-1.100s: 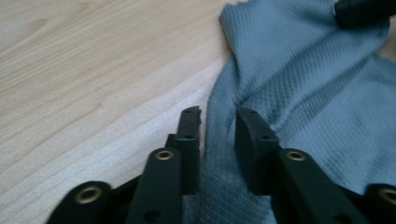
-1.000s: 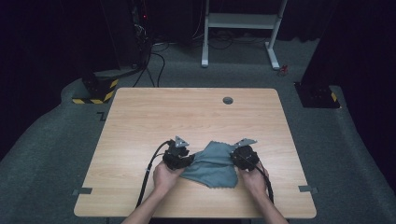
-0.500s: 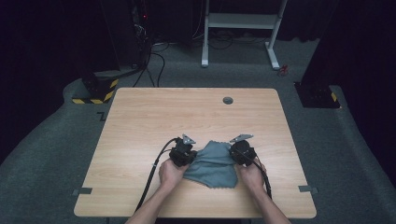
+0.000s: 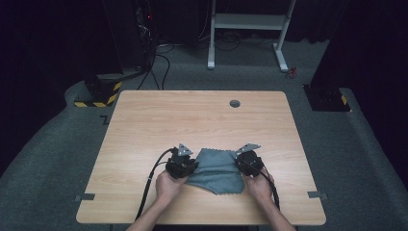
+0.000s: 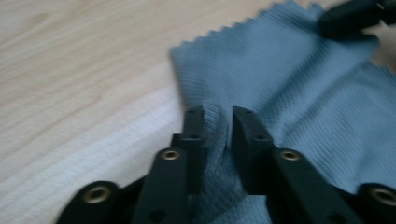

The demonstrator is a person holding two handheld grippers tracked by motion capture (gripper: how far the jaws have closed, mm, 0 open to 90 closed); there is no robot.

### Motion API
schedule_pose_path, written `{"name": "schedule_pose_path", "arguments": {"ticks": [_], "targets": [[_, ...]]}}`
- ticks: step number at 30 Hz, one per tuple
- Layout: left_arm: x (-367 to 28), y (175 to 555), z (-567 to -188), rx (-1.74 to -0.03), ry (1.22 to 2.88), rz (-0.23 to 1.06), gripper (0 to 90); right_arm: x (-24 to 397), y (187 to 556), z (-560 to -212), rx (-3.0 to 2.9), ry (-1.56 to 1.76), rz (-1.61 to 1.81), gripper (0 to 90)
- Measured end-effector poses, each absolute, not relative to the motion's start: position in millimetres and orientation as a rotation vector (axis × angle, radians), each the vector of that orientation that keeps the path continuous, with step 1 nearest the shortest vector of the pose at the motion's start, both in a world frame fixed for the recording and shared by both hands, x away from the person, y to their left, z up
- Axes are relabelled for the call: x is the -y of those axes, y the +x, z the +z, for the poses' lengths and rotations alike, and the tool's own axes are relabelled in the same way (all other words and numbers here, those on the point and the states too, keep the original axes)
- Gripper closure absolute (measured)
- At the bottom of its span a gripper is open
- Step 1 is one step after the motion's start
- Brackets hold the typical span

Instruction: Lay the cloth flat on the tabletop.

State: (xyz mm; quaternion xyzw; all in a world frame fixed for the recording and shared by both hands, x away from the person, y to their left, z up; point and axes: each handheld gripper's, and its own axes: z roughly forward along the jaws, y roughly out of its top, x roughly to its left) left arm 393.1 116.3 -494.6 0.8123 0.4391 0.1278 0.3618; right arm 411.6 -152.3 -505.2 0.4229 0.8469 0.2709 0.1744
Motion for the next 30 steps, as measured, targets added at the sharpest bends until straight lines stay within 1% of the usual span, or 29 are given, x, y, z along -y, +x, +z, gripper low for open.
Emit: {"name": "schedule_pose_path", "arguments": {"ticks": [2,3,5,6,8,9,10,11,15,16,17,20,21,22,24,27,28,30], "targets": [[-117.0,404.7,-493.4,-1.176,2.084,0.326,64.8,154.2,412.0,-503.5,-2.398,1.205,0.756,88.0],[-116.7,410.5,-494.1,-1.193,2.095,0.307,63.2,155.9,412.9,-502.3,-2.392,1.211,0.762,86.9],[-114.4,420.2,-497.2,-1.222,2.120,0.270,60.2,158.3,415.3,-500.4,-2.365,1.229,0.778,80.5],[-113.4,422.7,-498.5,-1.219,2.130,0.264,58.7,159.6,417.7,-499.5,-2.348,1.251,0.790,75.9],[-108.9,426.4,-502.5,-1.223,2.122,0.234,56.5,160.1,421.2,-500.2,-2.342,1.288,0.813,69.7],[-105.3,427.7,-504.5,-1.218,2.137,0.237,56.4,159.7,422.7,-501.2,-2.349,1.295,0.813,69.1],[-102.8,428.2,-505.8,-1.218,2.146,0.234,57.2,157.9,424.5,-503.2,-2.362,1.302,0.794,69.3],[-99.6,428.6,-506.1,-1.204,2.159,0.259,59.6,156.9,425.6,-504.4,-2.370,1.301,0.785,70.9],[-94.1,431.6,-504.0,-1.162,2.209,0.253,82.4,154.7,427.8,-504.7,-2.384,1.295,0.785,87.7],[-94.1,431.8,-502.9,-1.156,2.208,0.255,86.5,153.7,427.9,-504.8,-2.385,1.284,0.785,88.9],[-94.6,431.2,-501.4,-1.150,2.206,0.265,87.4,152.8,427.5,-503.9,-2.383,1.278,0.783,89.3],[-94.4,420.4,-486.9,-1.086,2.165,0.363,87.6,152.2,424.3,-496.6,-2.349,1.270,0.838,89.4],[-93.2,416.9,-483.3,-1.060,2.158,0.372,87.6,151.2,421.5,-491.8,-2.341,1.251,0.869,89.2],[-90.3,412.0,-480.0,-1.029,2.148,0.368,87.5,149.8,419.8,-489.5,-2.339,1.232,0.883,89.2],[-81.5,404.5,-479.8,-0.969,2.187,0.355,87.1,143.3,415.4,-487.2,-2.352,1.199,0.892,89.0],[-63.8,397.9,-492.5,-0.935,2.259,0.289,85.9,136.3,414.8,-493.9,-2.377,1.192,0.871,88.9],[-60.8,398.0,-495.5,-0.925,2.274,0.259,82.7,135.6,415.9,-497.7,-2.383,1.199,0.857,88.9],[-59.2,397.4,-496.6,-0.925,2.256,0.213,73.2,136.9,416.9,-502.9,-2.386,1.219,0.857,88.7]]}}
